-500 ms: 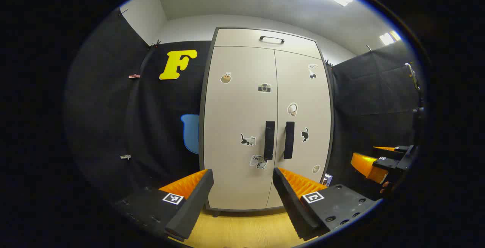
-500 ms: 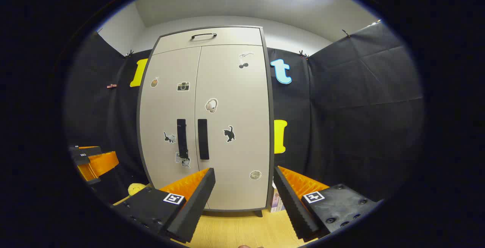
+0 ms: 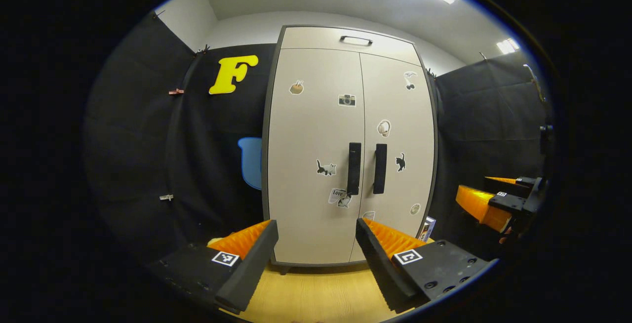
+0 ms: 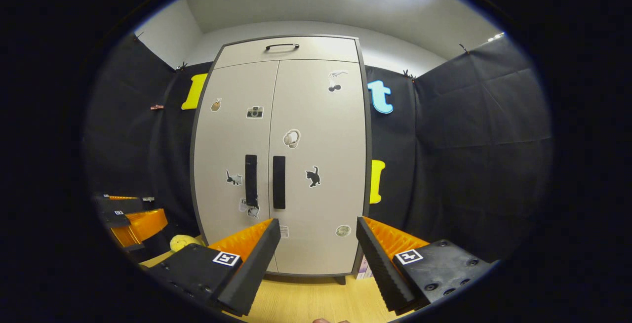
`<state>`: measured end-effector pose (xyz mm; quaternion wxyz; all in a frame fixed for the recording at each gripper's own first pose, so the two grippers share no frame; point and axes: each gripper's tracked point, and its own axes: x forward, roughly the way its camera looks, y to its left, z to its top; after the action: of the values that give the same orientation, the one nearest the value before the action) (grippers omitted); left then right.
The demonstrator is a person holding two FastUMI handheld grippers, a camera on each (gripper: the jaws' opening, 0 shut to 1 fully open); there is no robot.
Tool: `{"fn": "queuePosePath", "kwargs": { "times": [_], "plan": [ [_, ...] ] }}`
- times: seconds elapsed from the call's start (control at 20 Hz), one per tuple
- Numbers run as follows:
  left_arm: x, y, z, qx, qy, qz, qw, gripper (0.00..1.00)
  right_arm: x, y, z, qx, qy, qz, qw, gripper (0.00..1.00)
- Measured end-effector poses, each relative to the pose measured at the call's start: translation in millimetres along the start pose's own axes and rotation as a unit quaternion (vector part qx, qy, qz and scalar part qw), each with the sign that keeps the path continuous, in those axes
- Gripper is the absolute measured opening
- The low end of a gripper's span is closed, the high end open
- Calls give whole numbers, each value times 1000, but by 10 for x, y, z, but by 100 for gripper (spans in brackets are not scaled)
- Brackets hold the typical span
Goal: Open the right door of the double-door shoe cabinet with the right hand, and open the left door with the left hand.
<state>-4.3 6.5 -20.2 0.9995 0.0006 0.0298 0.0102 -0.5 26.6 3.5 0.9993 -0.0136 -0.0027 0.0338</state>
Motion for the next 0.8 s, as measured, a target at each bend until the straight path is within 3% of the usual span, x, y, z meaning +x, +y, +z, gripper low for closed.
{"fn": "queuePosePath", "kwargs": {
  "times": [0.45,0.8],
  "plan": [
    [-14,86,-71,-19,6,7,1000,98,76,146,-100,-5,31,9,999,98],
    [11,165,-135,-12,17,11,1000,98,378,231,136,8,20,13,1000,98]
  ]
}}
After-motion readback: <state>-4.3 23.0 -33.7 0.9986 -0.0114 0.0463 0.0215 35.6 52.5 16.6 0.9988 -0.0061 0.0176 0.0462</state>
